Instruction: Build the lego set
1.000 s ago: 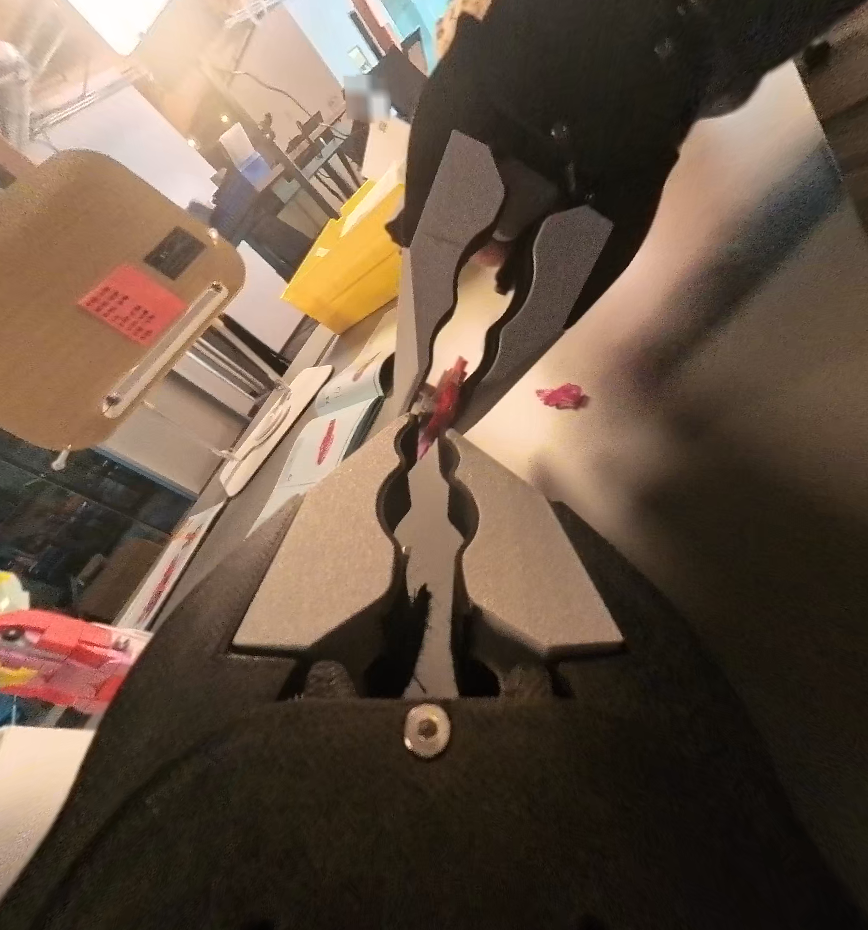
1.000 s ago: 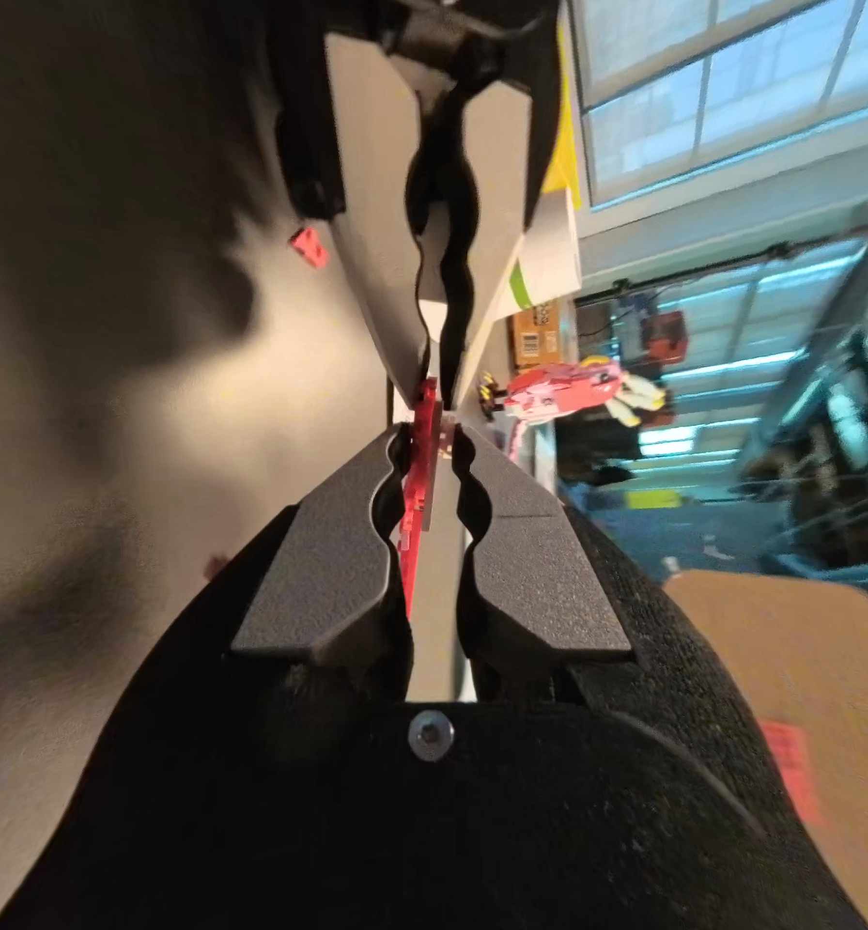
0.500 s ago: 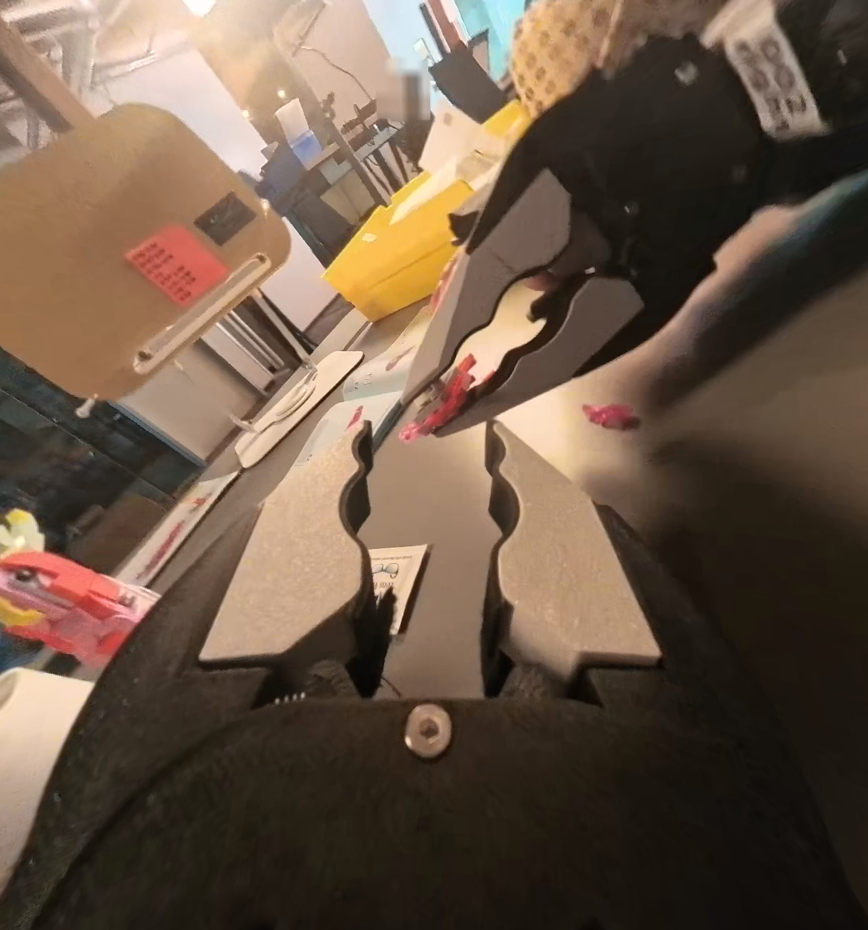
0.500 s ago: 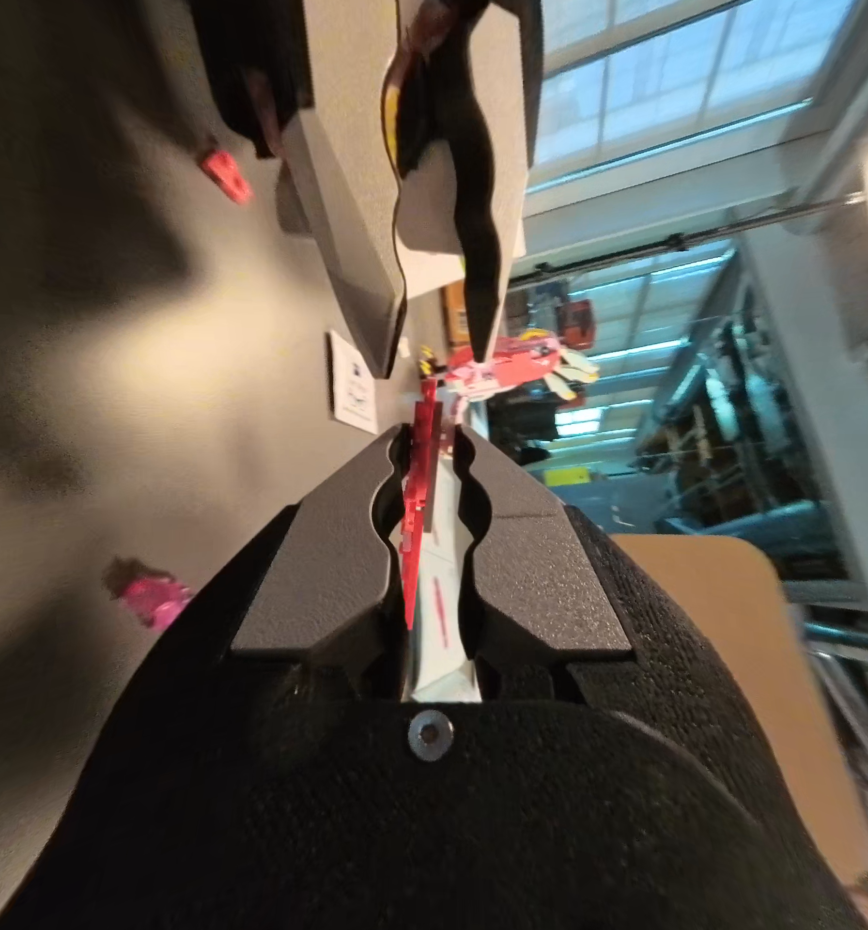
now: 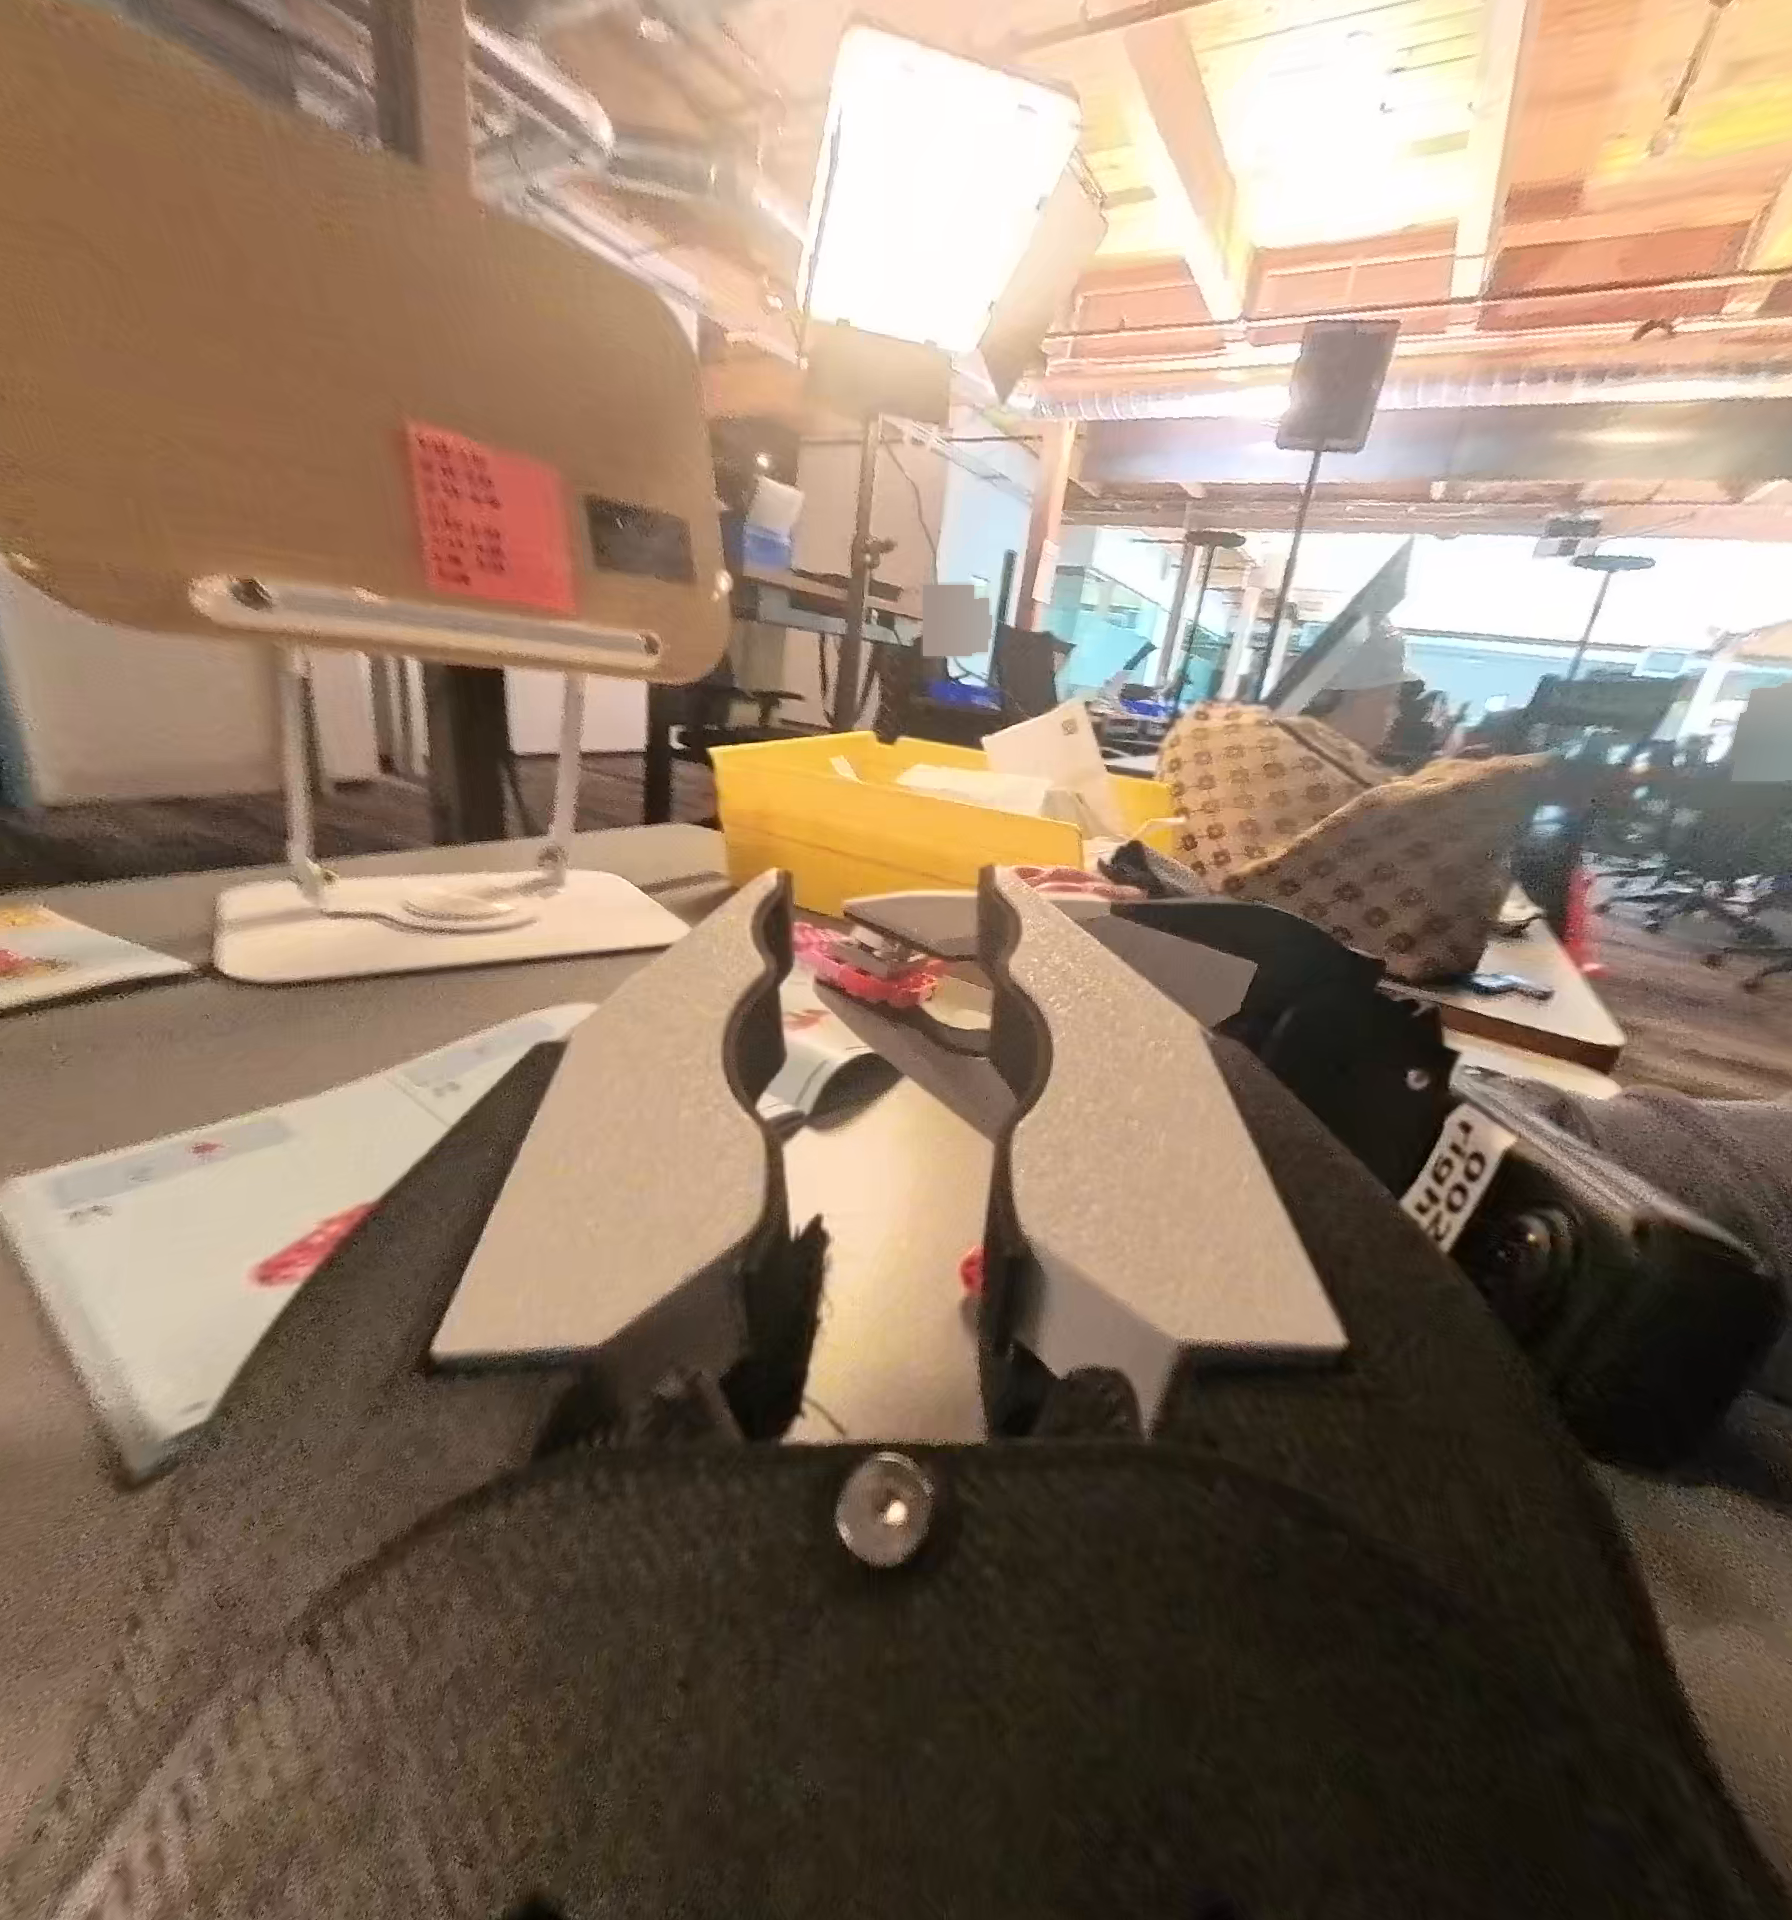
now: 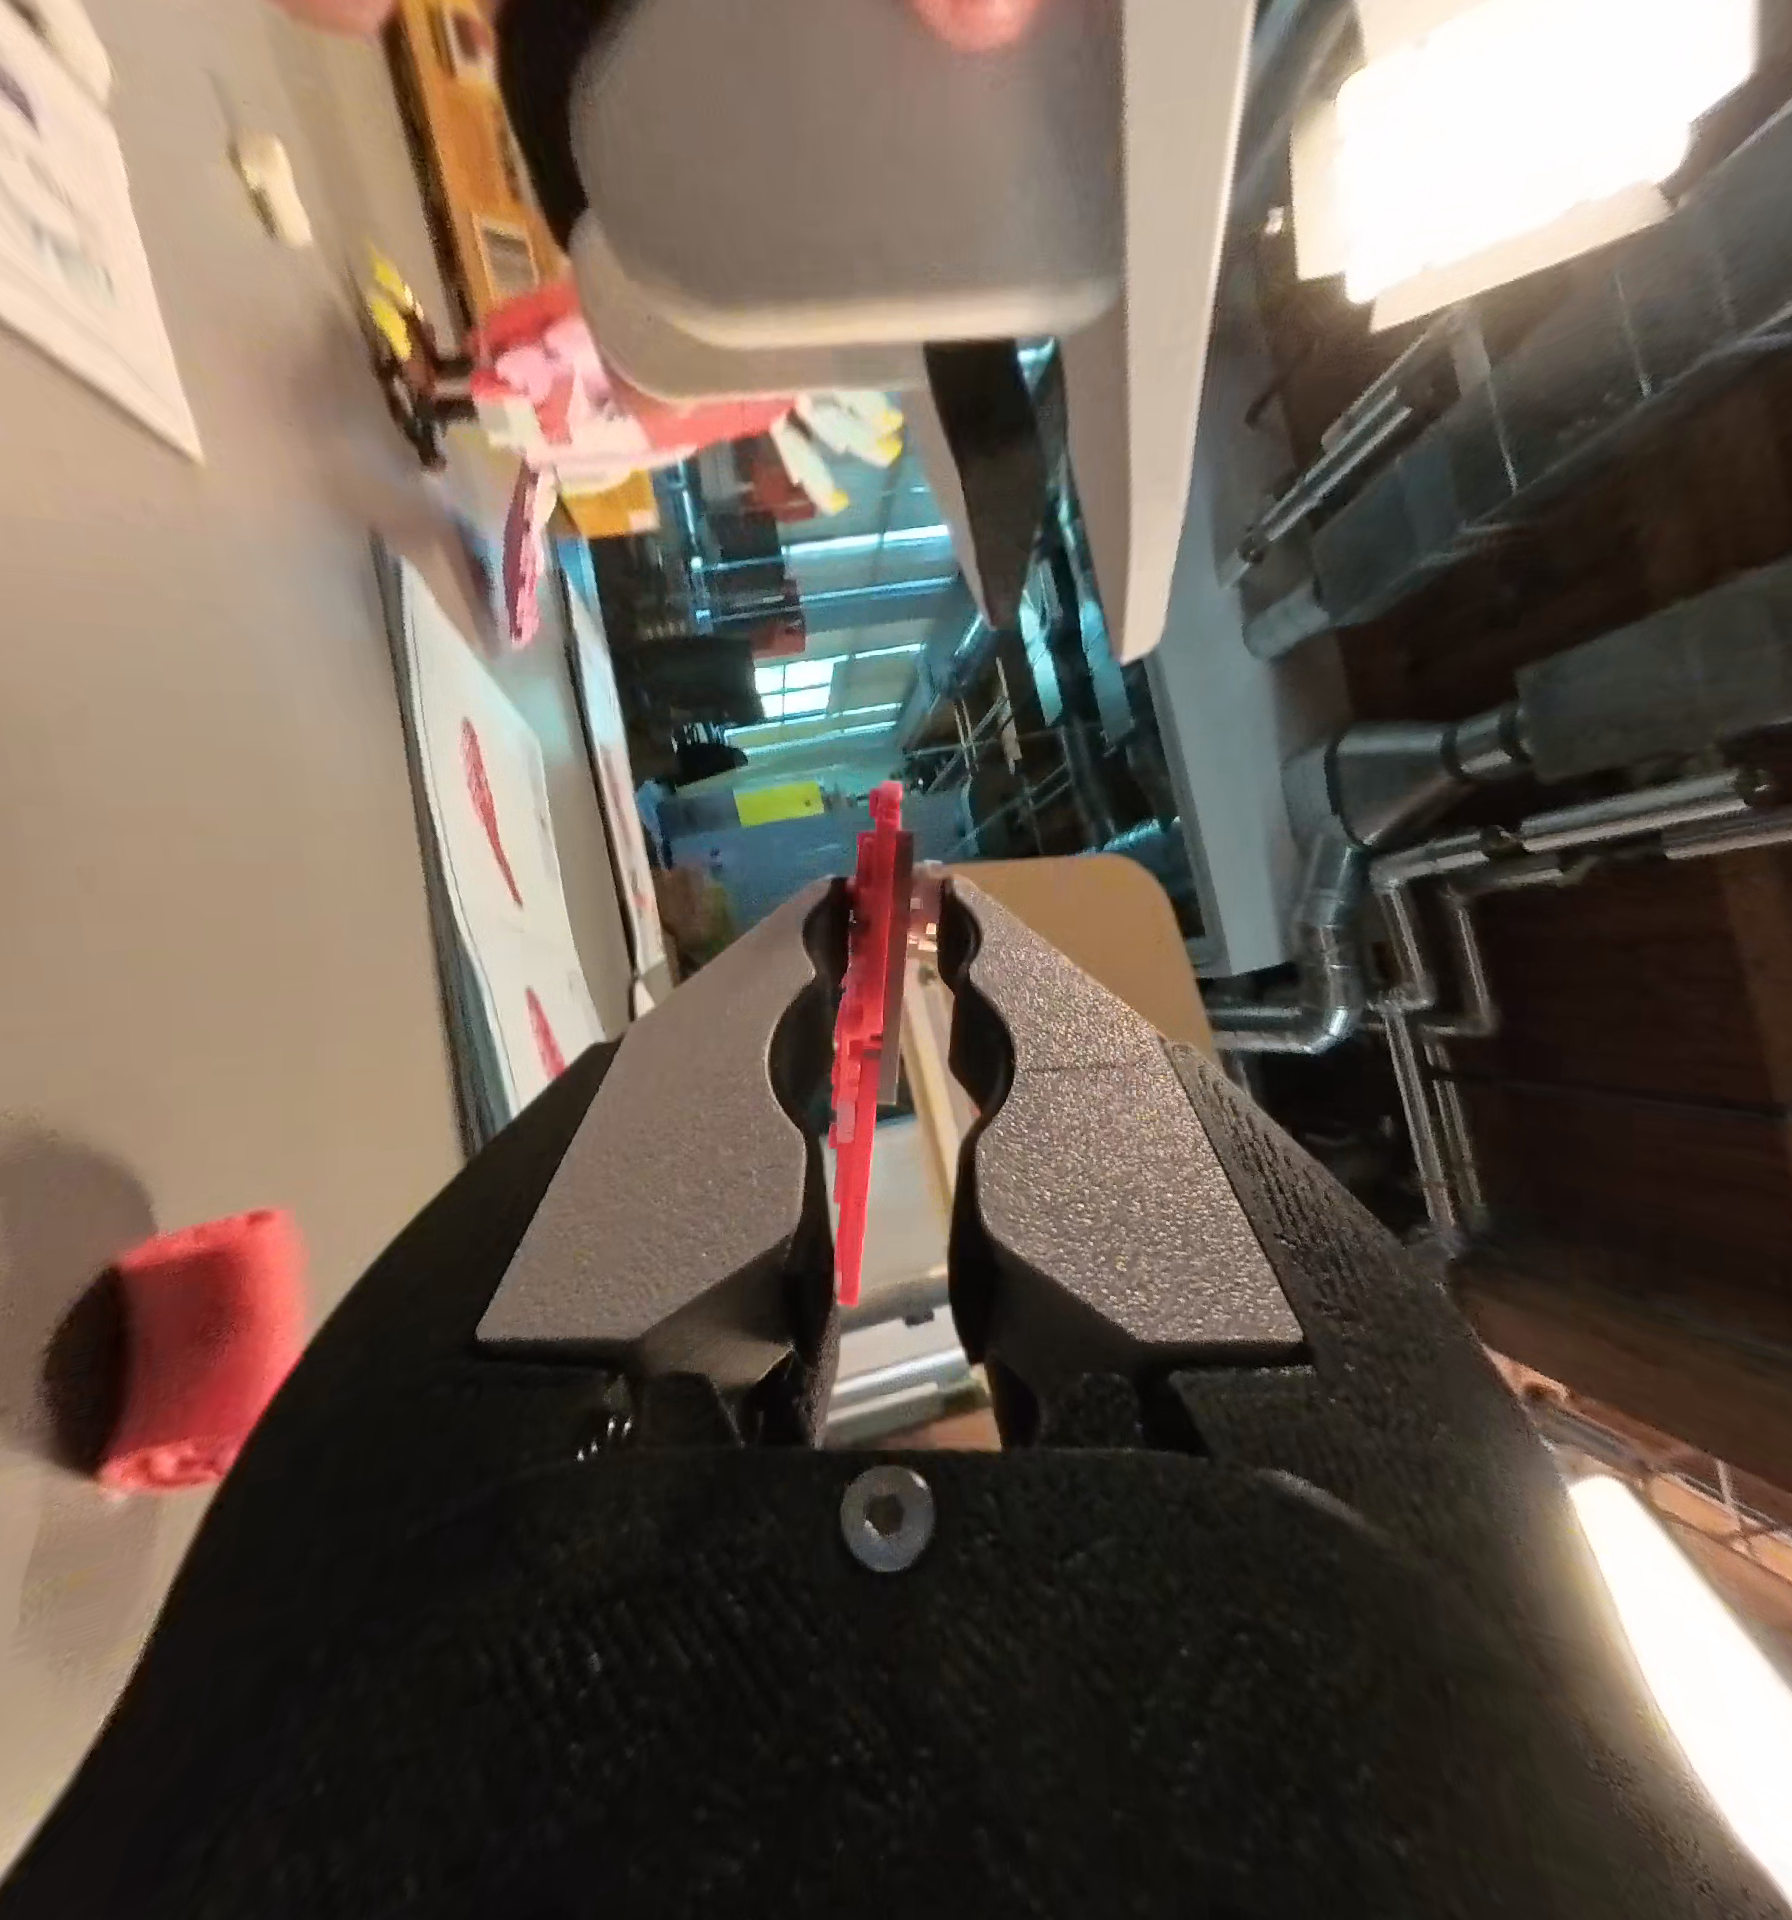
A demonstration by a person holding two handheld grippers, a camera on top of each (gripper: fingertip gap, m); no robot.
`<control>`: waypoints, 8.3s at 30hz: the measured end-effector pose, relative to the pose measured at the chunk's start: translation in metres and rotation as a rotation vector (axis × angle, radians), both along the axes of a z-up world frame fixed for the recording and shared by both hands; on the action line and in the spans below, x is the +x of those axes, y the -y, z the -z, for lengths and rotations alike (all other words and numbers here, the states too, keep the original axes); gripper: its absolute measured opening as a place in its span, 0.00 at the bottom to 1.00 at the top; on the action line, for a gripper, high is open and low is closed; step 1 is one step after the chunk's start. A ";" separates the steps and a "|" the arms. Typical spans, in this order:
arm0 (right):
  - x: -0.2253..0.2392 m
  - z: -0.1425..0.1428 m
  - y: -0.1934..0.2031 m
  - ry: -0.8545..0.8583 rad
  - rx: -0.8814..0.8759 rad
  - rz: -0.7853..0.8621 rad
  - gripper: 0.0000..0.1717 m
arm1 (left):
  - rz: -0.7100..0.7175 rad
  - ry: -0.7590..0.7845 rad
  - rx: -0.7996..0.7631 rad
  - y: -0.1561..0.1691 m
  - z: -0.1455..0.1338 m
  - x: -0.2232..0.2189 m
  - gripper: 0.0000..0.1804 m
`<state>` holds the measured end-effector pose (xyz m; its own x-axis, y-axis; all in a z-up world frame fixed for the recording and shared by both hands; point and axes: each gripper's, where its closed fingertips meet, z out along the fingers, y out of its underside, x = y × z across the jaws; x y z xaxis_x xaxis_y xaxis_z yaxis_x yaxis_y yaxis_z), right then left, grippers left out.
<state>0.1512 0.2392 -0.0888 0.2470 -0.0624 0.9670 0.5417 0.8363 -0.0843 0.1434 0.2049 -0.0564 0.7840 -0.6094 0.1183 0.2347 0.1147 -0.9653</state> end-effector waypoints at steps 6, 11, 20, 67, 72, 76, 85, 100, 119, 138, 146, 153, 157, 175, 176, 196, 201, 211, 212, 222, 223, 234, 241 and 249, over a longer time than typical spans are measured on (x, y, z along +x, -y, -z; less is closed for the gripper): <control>0.017 -0.004 -0.018 -0.069 -0.093 0.001 0.08 | 0.030 -0.006 -0.040 -0.022 0.002 0.017 0.19; 0.017 -0.007 -0.011 -0.083 -0.083 -0.022 0.08 | 0.077 0.015 -0.139 -0.018 0.008 0.021 0.17; 0.013 -0.006 0.006 -0.043 -0.029 -0.060 0.08 | 0.115 0.153 -0.284 -0.022 0.016 0.011 0.09; -0.001 0.024 0.025 0.190 -0.009 -0.162 0.09 | 0.622 0.413 -0.875 -0.004 0.050 0.011 0.04; -0.003 0.022 0.022 0.212 0.031 -0.114 0.08 | 0.630 0.474 -0.872 -0.006 0.048 0.010 0.04; -0.002 0.022 0.012 0.166 -0.167 -0.106 0.08 | 0.513 0.284 -0.720 -0.013 0.048 0.013 0.09; 0.005 0.039 0.007 0.216 -0.506 -0.148 0.08 | -0.124 -0.998 0.154 -0.013 0.059 0.016 0.19; 0.007 0.047 0.018 0.301 -0.580 -0.184 0.08 | -0.189 -1.311 0.314 -0.013 0.078 0.020 0.05; 0.006 0.049 0.010 0.297 -0.509 -0.147 0.08 | -0.184 -1.315 0.340 -0.014 0.078 0.018 0.05; 0.006 0.049 0.020 0.285 -0.525 -0.226 0.09 | -0.030 -1.286 0.338 -0.003 0.079 0.022 0.03; 0.006 0.047 0.027 0.281 -0.551 -0.276 0.09 | 0.120 -1.101 0.283 0.009 0.074 0.026 0.03; 0.008 0.045 0.032 0.279 -0.573 -0.310 0.09 | 0.165 -1.053 0.275 0.011 0.072 0.027 0.03; 0.009 0.047 0.032 0.303 -0.573 -0.302 0.09 | 0.170 -1.079 0.298 0.010 0.074 0.027 0.03; 0.006 0.041 0.023 0.305 -0.409 -0.185 0.09 | 0.044 -1.141 0.290 -0.002 0.071 0.018 0.03; 0.005 0.042 0.021 0.316 -0.393 -0.162 0.09 | 0.029 -1.157 0.286 -0.003 0.073 0.017 0.03; 0.004 0.041 0.008 0.328 -0.216 -0.039 0.09 | -0.150 -1.293 0.278 -0.016 0.073 0.014 0.03; 0.004 0.043 0.005 0.352 -0.210 0.006 0.09 | -0.192 -1.368 0.306 -0.016 0.075 0.013 0.03; 0.005 0.035 0.012 0.265 -0.277 -0.118 0.09 | -0.161 -1.311 0.369 -0.011 0.065 0.016 0.03; 0.006 0.034 0.014 0.258 -0.287 -0.146 0.09 | -0.148 -1.294 0.374 -0.010 0.064 0.017 0.03; 0.009 0.031 0.025 0.267 -0.324 -0.242 0.09 | -0.051 -1.202 0.379 -0.002 0.063 0.020 0.02; 0.010 0.032 0.025 0.276 -0.335 -0.240 0.09 | -0.041 -1.197 0.370 -0.002 0.064 0.020 0.03; 0.008 0.038 0.020 0.323 -0.337 -0.175 0.09 | -0.065 -1.224 0.331 -0.006 0.070 0.018 0.03; 0.005 0.042 0.023 0.247 -0.627 -0.253 0.08 | -0.013 -1.157 0.242 -0.007 0.074 0.013 0.03; 0.004 0.047 0.021 0.272 -0.611 -0.219 0.09 | -0.024 -1.193 0.231 -0.009 0.078 0.012 0.03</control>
